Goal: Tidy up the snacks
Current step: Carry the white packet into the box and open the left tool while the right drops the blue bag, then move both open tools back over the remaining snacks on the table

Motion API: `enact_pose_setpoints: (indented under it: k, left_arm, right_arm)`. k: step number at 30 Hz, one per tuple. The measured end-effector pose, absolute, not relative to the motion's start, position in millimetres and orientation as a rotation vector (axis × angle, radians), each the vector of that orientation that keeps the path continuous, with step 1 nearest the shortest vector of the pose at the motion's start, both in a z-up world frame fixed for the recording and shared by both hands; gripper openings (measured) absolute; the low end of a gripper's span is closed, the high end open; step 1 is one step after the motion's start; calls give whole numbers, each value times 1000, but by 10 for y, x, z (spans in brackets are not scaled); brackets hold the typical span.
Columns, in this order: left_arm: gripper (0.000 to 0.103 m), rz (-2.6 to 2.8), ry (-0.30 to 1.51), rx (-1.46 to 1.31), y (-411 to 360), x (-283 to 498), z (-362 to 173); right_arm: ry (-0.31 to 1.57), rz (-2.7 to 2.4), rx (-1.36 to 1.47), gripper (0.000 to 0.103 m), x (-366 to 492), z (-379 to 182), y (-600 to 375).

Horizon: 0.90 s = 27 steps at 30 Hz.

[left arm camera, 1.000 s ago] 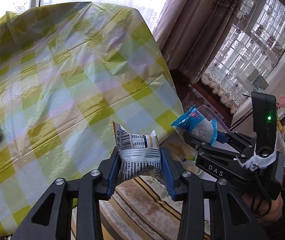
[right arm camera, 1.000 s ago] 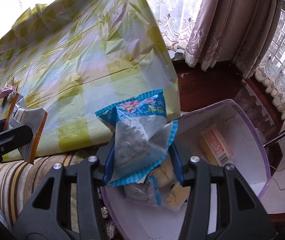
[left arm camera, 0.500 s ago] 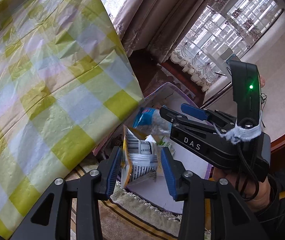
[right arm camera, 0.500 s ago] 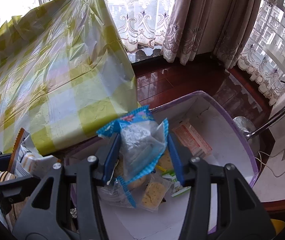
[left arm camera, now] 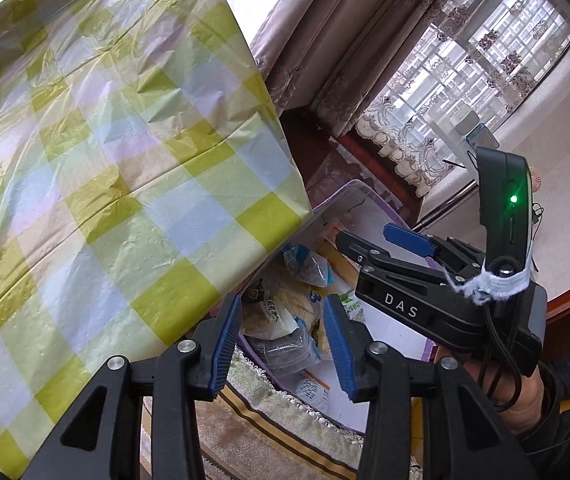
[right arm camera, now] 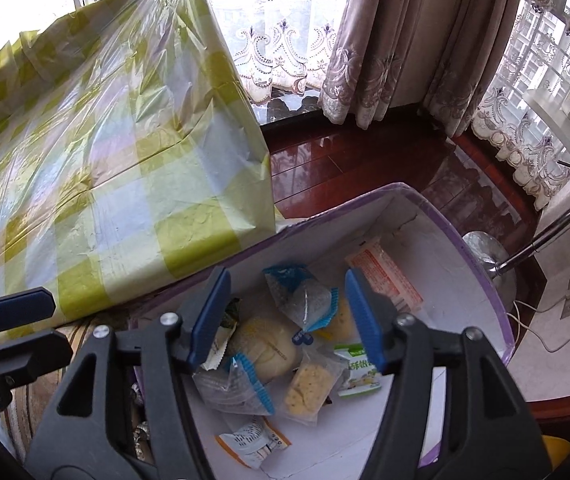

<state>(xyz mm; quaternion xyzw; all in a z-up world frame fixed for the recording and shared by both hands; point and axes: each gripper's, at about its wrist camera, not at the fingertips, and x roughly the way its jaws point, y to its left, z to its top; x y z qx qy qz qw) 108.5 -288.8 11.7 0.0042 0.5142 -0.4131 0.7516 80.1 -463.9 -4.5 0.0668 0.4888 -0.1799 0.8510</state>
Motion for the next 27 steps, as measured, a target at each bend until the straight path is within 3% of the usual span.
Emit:
enact_pose_setpoints:
  k: [27]
  left_arm:
    - [44,-603,1033,-174,-1833,1650,123]
  right_arm:
    - [1041,-220,106,70,1179,-33,-3814]
